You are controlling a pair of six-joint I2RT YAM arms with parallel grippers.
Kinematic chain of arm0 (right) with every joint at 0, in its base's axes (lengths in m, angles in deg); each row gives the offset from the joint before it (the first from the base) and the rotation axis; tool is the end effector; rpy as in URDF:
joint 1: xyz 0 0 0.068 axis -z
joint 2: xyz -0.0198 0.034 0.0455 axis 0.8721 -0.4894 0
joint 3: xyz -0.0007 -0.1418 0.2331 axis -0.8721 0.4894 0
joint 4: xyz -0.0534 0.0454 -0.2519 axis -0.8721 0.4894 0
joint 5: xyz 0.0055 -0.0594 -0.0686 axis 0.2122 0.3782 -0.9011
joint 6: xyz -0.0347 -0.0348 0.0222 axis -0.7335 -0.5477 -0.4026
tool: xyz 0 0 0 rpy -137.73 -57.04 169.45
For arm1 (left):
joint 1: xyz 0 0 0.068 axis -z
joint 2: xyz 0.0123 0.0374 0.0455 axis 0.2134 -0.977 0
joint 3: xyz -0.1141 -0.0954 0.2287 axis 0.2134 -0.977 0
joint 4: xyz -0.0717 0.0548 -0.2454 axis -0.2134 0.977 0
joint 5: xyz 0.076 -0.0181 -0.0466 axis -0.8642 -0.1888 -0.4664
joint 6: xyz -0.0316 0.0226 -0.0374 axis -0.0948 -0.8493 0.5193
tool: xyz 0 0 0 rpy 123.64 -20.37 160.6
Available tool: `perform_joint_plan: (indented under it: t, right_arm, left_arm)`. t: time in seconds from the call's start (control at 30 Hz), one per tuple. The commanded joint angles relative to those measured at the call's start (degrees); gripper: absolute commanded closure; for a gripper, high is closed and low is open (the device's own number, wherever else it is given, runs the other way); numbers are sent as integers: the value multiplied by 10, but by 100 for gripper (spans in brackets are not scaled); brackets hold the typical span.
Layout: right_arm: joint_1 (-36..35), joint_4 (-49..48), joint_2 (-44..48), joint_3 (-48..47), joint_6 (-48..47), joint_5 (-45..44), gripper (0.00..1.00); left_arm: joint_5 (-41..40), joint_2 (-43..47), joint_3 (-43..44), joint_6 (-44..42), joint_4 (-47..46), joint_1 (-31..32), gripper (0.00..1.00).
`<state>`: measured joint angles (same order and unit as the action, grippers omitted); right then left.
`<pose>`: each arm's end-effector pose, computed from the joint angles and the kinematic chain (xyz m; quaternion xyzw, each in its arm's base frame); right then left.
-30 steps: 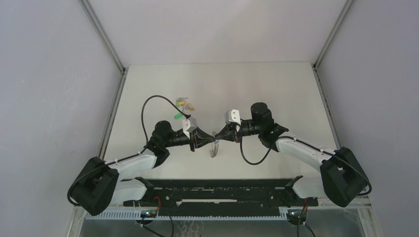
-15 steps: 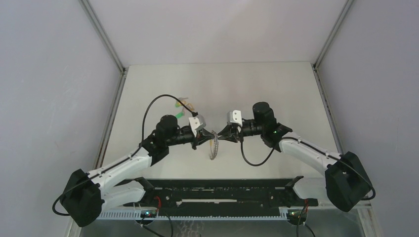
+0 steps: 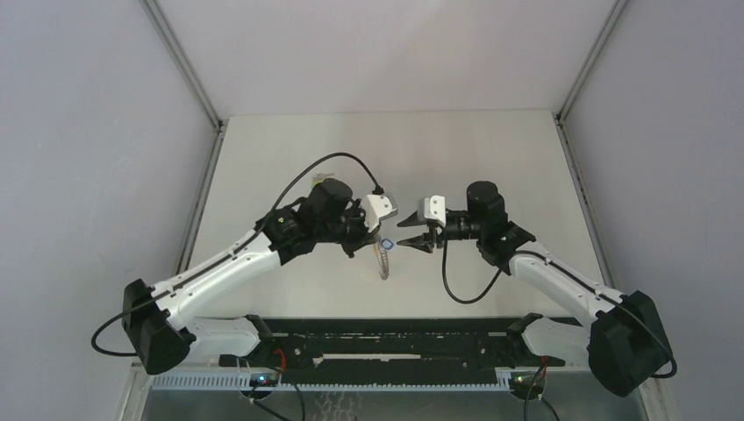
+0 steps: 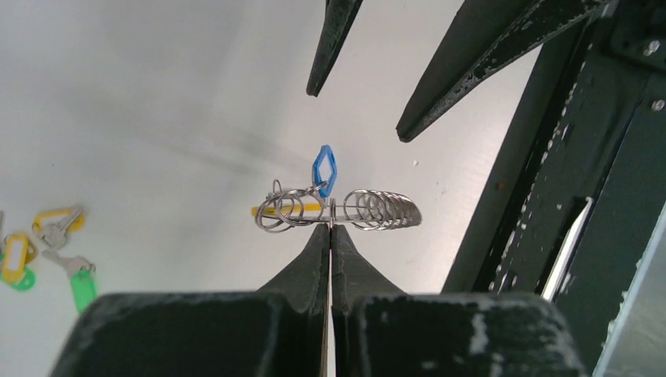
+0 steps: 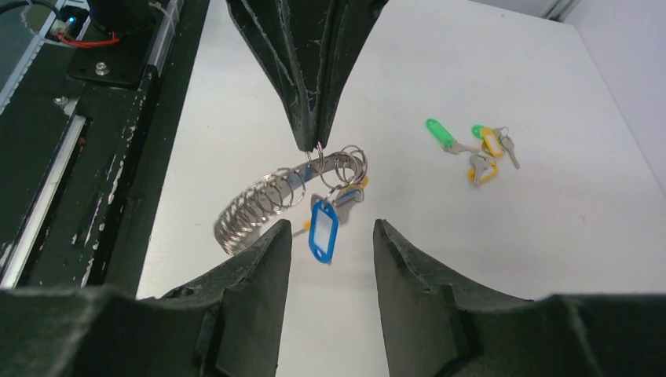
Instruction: Put the keys on the keyring
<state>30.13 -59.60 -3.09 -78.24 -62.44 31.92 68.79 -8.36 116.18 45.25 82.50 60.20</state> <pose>0.1965 0.1494 0.2696 -0.5871 0.5043 0.3774 0.5085 0.1684 -0.1998 0.3134 0.4915 0.7407 -0.2462 0.3862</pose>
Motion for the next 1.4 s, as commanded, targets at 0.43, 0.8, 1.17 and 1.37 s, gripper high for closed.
perform_joint_plan:
  t: [0.43, 0.8, 1.17, 1.37]
  right_arm:
    - [-23, -263, -52, 60, 88, 80, 66]
    - [-35, -284, -76, 60, 97, 111, 71]
    - [-42, -289, -104, 56, 99, 123, 78]
    - [-43, -286, -106, 56, 98, 123, 82]
  left_arm:
    - [45, -53, 114, -81, 148, 22, 100]
    - [62, -49, 118, -93, 137, 24, 100]
    - [64, -36, 111, -95, 115, 26, 100]
    - [65, -32, 110, -94, 111, 26, 100]
